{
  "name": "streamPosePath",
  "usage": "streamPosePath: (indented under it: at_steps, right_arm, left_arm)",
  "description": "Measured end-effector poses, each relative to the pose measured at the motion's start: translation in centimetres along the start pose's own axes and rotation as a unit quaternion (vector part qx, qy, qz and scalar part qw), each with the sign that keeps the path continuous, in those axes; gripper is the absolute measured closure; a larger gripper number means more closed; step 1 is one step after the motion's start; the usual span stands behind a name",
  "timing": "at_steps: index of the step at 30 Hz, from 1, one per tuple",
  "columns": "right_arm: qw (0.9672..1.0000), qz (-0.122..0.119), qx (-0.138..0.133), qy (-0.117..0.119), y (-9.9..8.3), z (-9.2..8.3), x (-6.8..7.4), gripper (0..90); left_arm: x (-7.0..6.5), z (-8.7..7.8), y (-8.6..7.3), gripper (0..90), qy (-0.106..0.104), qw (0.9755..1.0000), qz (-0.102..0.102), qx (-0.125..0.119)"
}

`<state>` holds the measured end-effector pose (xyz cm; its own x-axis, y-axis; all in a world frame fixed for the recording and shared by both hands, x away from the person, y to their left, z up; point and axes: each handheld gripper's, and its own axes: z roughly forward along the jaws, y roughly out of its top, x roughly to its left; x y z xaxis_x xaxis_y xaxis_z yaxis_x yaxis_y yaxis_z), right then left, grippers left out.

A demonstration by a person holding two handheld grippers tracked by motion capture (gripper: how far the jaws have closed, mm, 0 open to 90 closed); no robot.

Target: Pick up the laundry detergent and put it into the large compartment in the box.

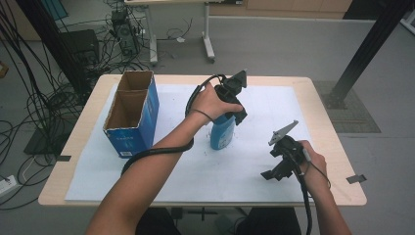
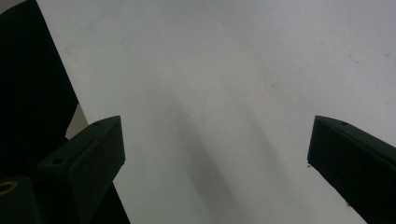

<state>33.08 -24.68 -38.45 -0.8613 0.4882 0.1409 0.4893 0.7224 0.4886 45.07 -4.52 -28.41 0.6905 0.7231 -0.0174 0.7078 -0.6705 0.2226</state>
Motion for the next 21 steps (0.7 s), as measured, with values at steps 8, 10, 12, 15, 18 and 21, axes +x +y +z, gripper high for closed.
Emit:
streamPosePath:
  at_steps: [8, 10, 12, 15, 18, 21]
  right_arm:
    - [1.0000, 0.000, -0.001, 0.000, 0.07, 0.04, 0.03, 4.0]
    - [1.0000, -0.001, -0.001, 0.000, 0.10, 0.07, 0.03, 4.0]
    - [1.0000, -0.001, 0.000, 0.000, 0.11, 0.07, 0.06, 4.0]
    - [1.0000, 0.001, 0.000, -0.001, 0.10, 0.06, 0.04, 4.0]
    - [1.0000, 0.010, -0.001, -0.002, 0.09, 0.02, 0.14, 4.0]
    - [1.0000, 0.001, 0.000, -0.002, 0.07, 0.00, 0.04, 4.0]
  left_arm:
    - [0.12, -0.21, -0.01, 7.8, -0.001, 1.0000, -0.003, -0.004]
    - [0.11, -0.30, 0.00, 7.7, 0.000, 1.0000, -0.003, -0.004]
    - [0.10, -0.34, 0.00, 7.8, 0.000, 1.0000, -0.003, -0.005]
    - [0.10, -0.35, -0.03, 7.8, -0.001, 1.0000, -0.003, -0.005]
    - [0.15, -0.39, -0.08, 7.8, -0.001, 1.0000, -0.001, -0.006]
    - [0.17, -0.46, -0.11, 7.8, -0.001, 1.0000, -0.004, -0.008]
